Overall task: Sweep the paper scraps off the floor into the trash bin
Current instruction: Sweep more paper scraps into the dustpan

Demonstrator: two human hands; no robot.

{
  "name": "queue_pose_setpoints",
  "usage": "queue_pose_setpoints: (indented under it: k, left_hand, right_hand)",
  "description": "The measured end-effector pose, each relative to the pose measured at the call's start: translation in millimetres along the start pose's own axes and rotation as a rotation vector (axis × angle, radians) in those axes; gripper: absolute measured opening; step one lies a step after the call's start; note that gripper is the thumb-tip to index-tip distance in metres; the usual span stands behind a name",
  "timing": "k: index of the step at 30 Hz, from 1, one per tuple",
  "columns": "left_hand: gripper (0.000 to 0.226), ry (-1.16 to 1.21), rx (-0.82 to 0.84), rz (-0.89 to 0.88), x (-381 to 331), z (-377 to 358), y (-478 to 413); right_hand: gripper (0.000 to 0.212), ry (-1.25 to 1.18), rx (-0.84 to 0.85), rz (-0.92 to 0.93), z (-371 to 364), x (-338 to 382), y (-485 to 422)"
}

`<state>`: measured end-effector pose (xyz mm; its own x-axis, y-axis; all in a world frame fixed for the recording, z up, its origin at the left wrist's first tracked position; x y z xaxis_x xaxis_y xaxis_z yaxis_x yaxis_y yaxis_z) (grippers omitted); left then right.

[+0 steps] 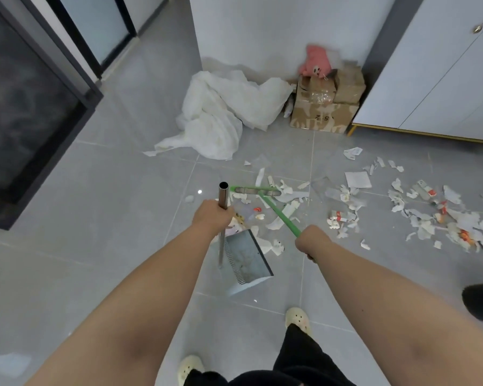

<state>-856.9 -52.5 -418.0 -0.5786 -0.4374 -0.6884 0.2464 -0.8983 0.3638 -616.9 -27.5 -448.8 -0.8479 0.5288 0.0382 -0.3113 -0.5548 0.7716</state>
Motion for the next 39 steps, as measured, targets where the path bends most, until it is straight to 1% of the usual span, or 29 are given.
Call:
queue_pose_setpoints:
  k: [2, 4, 7, 10, 13, 17, 19, 22, 27, 31, 33, 35, 37, 39]
  left_hand:
    - [0.024, 0.016, -0.001, -0.009, 24, 16, 9]
    - [0.026, -0.028, -0.016, -0.022, 53, 38, 22]
    - [0.033, -0.017, -0.072, 0.004, 93, 68, 36]
    - [0.034, 0.013, -0.108, 0.031, 125, 95, 46]
    - [0.035, 0.049, -0.138, 0.067, 150, 113, 56]
    - [0.032, 0.011, -0.157, 0.11, 184, 125, 55]
    - [0.03, -0.006, -0.17, 0.135, 200, 129, 52]
    - [0.029, -0.023, -0.199, 0.166, 225, 134, 46]
    - [0.027, -0.044, -0.237, 0.158, 261, 129, 33]
    - [0.029, -0.102, -0.247, 0.134, 273, 119, 27]
    - [0.03, -0.126, -0.235, 0.129, 278, 111, 20]
    - [0.029, -0.144, -0.224, 0.129, 278, 105, 15]
    - [0.029, -0.162, -0.221, 0.127, 276, 99, 10]
    - [0.029, -0.166, -0.222, 0.127, 268, 92, 4]
  right_hand:
    - [0.015, 0.03, -0.013, -0.002, -27, 8, 16]
    - [0.025, 0.039, -0.017, -0.009, -61, 19, 35]
    - [0.028, 0.024, -0.011, -0.022, -103, 36, 58]
    - [0.024, -0.003, 0.003, -0.031, -134, 48, 77]
    - [0.011, -0.027, 0.005, -0.034, -156, 59, 91]
    - [0.011, -0.054, 0.034, -0.028, -181, 87, 92]
    - [0.015, -0.004, 0.045, -0.017, -192, 103, 89]
    - [0.028, 0.074, 0.033, 0.014, -214, 126, 79]
    - [0.031, 0.213, 0.04, 0.079, -262, 161, 52]
    - [0.032, 0.305, 0.032, 0.107, -286, 177, 29]
    - [0.032, 0.386, 0.014, 0.117, -290, 175, 15]
    - [0.032, 0.513, -0.044, 0.168, -286, 170, 4]
    - [0.032, 0.636, -0.11, 0.228, -273, 166, -8]
    - [0.033, 0.737, -0.165, 0.247, -253, 158, -23]
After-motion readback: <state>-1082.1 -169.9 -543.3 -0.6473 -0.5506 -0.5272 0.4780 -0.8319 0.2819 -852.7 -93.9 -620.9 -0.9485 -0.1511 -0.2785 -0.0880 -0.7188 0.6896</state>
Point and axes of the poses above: each hand's wrist, its own y-axis away from the middle knuckle, its own z-axis out of the back of the hand, x = y × z, the point moved 4 cm from there along -y, towards the middle knuckle, and after that the axes turned 14 degrees about -z, right-handed, at the moved point
